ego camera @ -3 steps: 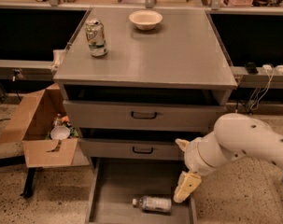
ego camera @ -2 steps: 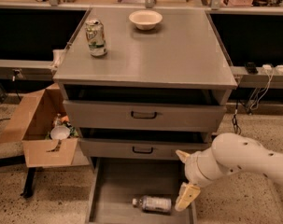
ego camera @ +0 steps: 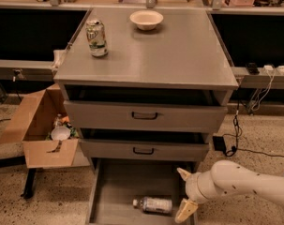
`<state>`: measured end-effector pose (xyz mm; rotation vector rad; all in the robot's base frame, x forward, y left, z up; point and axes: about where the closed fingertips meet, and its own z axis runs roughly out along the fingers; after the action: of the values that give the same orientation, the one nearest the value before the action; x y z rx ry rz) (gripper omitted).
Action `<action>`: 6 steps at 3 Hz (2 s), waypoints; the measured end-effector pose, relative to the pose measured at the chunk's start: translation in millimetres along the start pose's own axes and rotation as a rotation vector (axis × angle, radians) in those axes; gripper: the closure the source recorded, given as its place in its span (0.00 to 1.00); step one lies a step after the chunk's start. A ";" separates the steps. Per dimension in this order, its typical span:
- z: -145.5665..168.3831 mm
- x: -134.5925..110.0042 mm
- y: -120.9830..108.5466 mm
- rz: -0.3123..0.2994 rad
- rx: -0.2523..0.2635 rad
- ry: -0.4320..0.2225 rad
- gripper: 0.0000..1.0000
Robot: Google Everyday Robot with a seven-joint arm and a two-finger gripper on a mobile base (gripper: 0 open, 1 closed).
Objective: Pick blue plastic bottle from bottom drawer and place on counter
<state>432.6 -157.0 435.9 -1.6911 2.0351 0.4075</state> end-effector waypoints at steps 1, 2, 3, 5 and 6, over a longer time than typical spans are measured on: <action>65.6 27.5 -2.6 0.030 -0.062 -0.089 0.00; 110.0 40.8 -10.9 0.057 -0.109 -0.150 0.00; 110.1 40.8 -10.9 0.057 -0.109 -0.150 0.00; 204.4 83.0 -22.4 0.029 -0.132 -0.065 0.00; 247.4 106.9 -30.3 0.040 -0.155 -0.048 0.00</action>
Offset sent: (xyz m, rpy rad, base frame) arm 0.0340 0.0254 -0.1506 0.2328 0.1281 0.0371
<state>486.7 -128.7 171.6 -1.7144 2.0518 0.6281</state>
